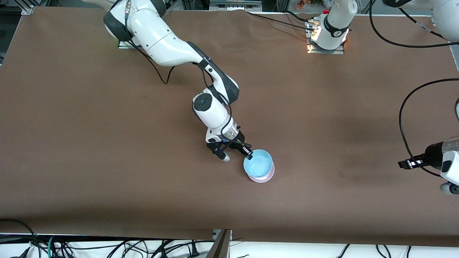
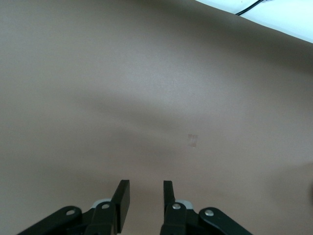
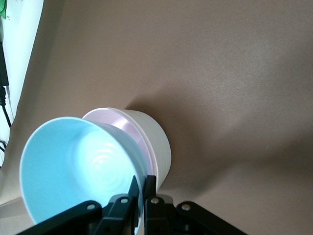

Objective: Stack pink and blue bowls on white bowl

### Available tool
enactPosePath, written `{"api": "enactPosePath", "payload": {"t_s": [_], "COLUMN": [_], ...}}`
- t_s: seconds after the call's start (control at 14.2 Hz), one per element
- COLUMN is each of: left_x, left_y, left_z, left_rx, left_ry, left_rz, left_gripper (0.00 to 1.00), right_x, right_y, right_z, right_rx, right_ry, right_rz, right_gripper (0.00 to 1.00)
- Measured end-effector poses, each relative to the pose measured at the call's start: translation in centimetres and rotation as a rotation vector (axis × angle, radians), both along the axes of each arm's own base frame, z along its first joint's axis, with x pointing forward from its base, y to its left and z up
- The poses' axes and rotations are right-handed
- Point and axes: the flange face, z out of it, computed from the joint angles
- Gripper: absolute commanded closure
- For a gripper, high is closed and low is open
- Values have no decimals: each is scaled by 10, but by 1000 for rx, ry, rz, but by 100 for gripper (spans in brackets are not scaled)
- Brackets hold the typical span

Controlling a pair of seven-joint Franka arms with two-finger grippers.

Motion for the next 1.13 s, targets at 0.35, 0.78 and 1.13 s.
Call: {"api": "enactPosePath", "payload": {"t_s": [0.35, 0.78, 1.13], "left_x": [0, 0, 0], "left_y": [-2, -2, -2], "left_z": [-12, -15, -15], "left_rx": [0, 0, 0], "left_ry": [5, 9, 9], "left_rz": [-7, -8, -8], "left_gripper": [62, 60, 57], "right_x": [0, 3, 33], "right_y": [0, 0, -30], "right_z": [-1, 5, 91], "right_rx": [-7, -7, -171], "right_ry": [-7, -14, -11], "right_rz": [8, 11, 116], "right_gripper": [79, 13, 0]}}
